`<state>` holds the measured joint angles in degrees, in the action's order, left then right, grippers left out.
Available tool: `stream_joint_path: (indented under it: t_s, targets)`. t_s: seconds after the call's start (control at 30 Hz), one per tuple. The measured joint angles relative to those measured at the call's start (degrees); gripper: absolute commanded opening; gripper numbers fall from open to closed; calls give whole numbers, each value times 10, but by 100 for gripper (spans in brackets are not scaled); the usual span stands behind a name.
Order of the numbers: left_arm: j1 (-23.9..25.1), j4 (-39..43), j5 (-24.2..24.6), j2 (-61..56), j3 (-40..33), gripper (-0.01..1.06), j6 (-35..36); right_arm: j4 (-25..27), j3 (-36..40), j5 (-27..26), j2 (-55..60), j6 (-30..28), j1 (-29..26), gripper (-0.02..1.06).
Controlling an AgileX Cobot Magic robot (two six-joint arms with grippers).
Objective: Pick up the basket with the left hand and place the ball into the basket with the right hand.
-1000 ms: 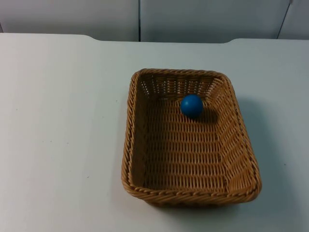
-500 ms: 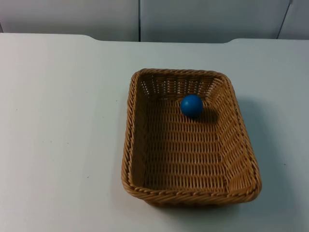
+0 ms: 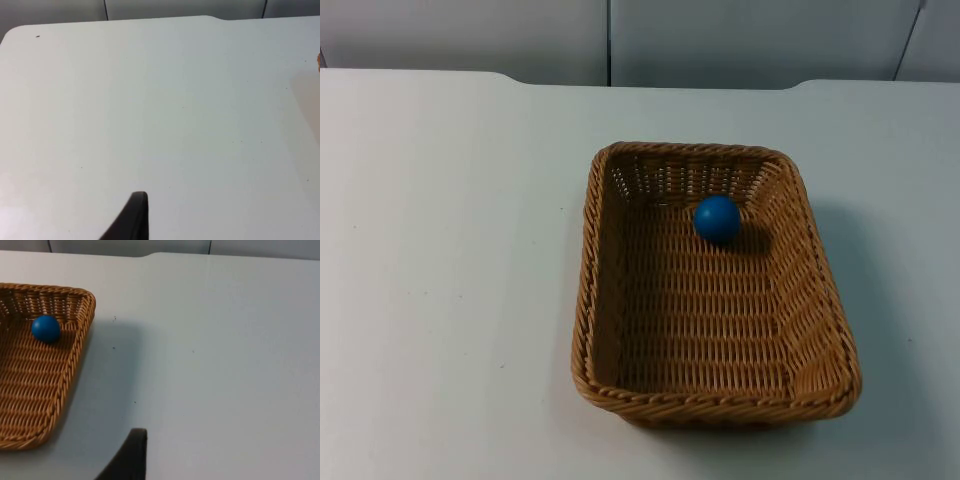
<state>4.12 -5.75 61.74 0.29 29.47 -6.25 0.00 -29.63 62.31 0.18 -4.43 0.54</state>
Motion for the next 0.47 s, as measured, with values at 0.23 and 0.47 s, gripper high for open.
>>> stream_joint_path:
  t_s: [0.23, 0.47]
  targets:
    - [0, 1, 0, 0, 0, 105, -8, 0, 0, 0, 0, 0, 0, 105]
    - [0, 1, 0, 0, 0, 105, 7, 0, 0, 0, 0, 0, 0, 105]
